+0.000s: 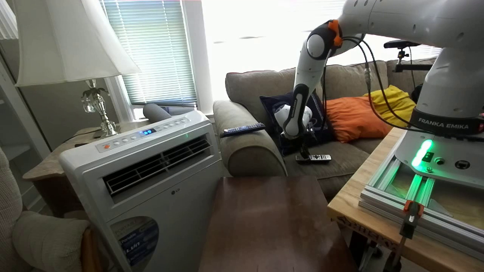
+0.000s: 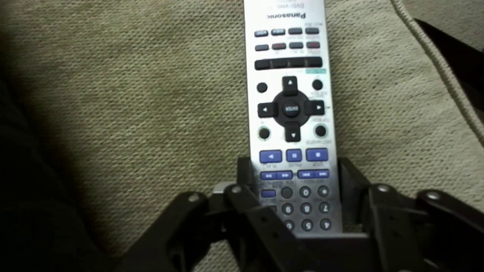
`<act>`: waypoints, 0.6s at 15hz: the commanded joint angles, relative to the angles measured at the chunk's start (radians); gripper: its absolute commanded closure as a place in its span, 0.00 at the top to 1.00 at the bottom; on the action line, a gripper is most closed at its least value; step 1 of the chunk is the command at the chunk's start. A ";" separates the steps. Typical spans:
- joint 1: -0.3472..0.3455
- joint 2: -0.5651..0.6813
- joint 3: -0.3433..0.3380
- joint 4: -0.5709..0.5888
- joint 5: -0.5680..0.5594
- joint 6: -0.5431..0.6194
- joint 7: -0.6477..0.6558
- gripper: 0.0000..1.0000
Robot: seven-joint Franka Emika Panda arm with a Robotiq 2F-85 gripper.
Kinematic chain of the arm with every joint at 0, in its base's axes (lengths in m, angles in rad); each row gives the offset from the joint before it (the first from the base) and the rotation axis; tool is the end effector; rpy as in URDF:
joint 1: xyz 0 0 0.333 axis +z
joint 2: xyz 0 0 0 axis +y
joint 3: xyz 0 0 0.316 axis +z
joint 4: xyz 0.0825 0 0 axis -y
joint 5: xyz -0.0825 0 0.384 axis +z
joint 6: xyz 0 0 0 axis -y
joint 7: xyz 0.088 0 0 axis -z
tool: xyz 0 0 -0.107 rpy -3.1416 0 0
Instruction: Pick the remotes on the seat and put them on the arm of the sofa
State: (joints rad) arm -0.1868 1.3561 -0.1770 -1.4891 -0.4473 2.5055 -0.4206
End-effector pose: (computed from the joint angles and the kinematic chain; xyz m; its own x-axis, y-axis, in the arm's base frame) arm 0.5335 -0.2045 -0.1453 0.7445 0.4565 -0.4872 0.5627 -0.8218 0.0898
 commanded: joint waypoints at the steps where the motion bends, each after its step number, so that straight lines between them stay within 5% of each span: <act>1: -0.042 -0.130 0.023 -0.107 0.015 0.030 -0.061 0.32; 7: -0.042 -0.318 0.036 -0.257 -0.006 0.103 -0.086 0.32; 8: -0.034 -0.214 0.020 -0.134 0.006 0.065 -0.062 0.57; 9: -0.032 -0.242 0.023 -0.160 0.005 0.073 -0.066 0.57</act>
State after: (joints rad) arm -0.2205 1.1085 -0.1526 -1.6562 -0.4478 2.5813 -0.4827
